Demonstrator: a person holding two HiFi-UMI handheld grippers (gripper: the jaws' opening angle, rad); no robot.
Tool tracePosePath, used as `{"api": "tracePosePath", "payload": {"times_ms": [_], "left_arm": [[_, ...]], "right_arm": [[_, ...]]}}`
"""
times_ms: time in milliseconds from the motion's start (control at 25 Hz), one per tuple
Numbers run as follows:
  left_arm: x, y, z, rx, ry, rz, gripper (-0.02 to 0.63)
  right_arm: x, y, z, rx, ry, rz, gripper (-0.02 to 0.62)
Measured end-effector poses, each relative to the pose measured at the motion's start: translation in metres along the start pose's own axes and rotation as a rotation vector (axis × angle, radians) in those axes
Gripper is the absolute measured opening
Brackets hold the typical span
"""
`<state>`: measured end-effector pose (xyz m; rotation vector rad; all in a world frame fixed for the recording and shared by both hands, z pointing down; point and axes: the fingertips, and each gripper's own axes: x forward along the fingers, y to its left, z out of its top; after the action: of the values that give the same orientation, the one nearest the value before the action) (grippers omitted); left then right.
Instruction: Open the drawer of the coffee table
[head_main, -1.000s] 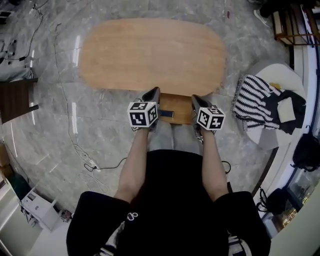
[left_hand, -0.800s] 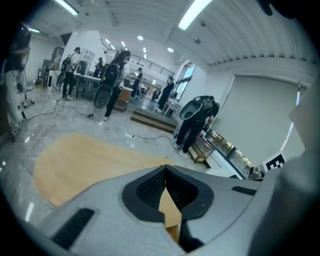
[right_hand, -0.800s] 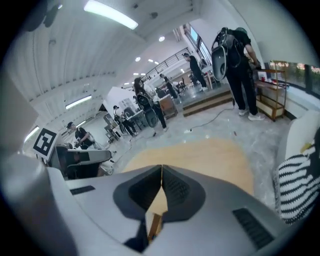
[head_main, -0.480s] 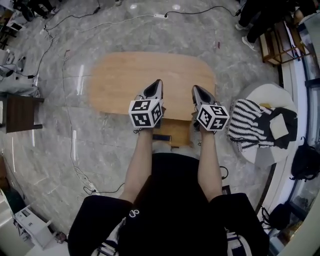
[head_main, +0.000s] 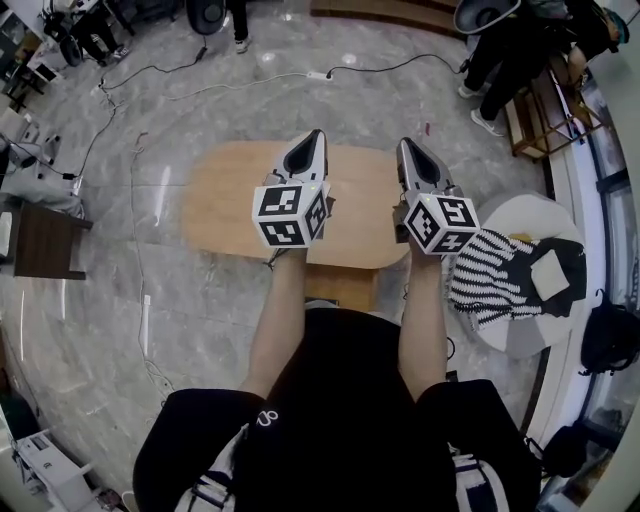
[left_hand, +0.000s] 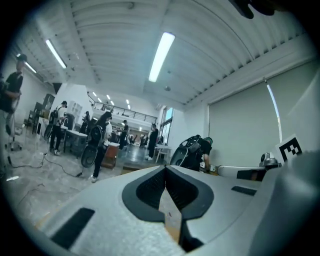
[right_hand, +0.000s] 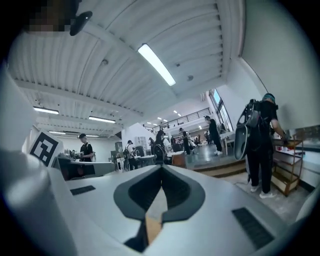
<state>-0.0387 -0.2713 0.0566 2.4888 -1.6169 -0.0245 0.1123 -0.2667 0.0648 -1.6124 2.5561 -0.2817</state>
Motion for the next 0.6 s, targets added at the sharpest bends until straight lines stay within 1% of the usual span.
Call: {"api": "tracePosePath", "payload": {"times_ms": [120,200,400,600], "left_arm": [[-0.005,-0.008,0.032,0.051,-0.077,0.004,0.009],[-0.007,-0.013,0.043,0.079,-0.103,0.010,0.009],[-0.010,-0.014,0.048,0.086,-0.112,0.021,0.009],[-0.010,-0.016,0.041,0.083,-0.102,0.030,0.009]], "right_arm": [[-0.001,0.005,0.030,-0.046,-0.059,-0.012,0.011],[-0.003,0.003,0.038,-0.065,-0.075,-0.023,0.011],[-0.011,0.000,0.041,-0.109,-0.065,-0.044,0.011],[-0.015,-0.004,0.044,-0.122,-0.065,-0.042,0.011]]}}
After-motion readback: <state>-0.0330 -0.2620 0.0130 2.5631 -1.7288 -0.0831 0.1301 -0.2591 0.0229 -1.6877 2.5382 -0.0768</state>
